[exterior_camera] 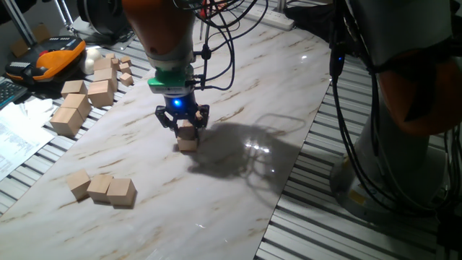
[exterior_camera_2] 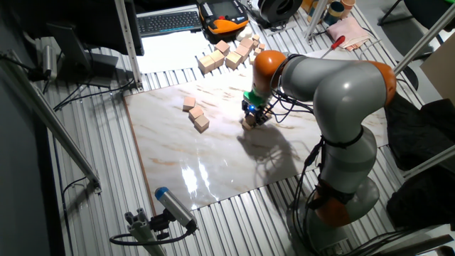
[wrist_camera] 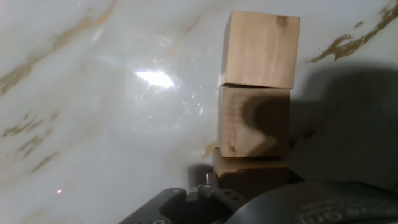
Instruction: Stack the blocks into a pyramid shape
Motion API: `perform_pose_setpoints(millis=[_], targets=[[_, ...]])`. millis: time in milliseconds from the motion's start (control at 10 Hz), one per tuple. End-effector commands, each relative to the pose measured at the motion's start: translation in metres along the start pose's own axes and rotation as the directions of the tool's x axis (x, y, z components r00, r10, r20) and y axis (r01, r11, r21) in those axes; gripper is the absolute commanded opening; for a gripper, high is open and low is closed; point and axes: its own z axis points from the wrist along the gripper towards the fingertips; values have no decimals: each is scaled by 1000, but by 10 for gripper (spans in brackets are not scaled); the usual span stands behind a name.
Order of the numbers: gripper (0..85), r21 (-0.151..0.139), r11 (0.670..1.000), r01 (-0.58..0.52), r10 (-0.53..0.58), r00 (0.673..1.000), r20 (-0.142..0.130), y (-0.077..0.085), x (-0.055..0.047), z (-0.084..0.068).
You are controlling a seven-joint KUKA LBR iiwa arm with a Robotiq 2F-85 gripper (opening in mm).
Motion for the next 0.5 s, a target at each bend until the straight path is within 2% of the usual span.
perform_pose_setpoints(millis=[0,100,200,400], targets=[[0,1,1000,1,-1,1000,-1,0,-1,0],[0,3,1000,7,-7,1000,-2,1,-1,0],[170,3,1000,7,-7,1000,-1,2,-2,1],[170,3,1000,9,-9,1000,-2,4,-3,2]])
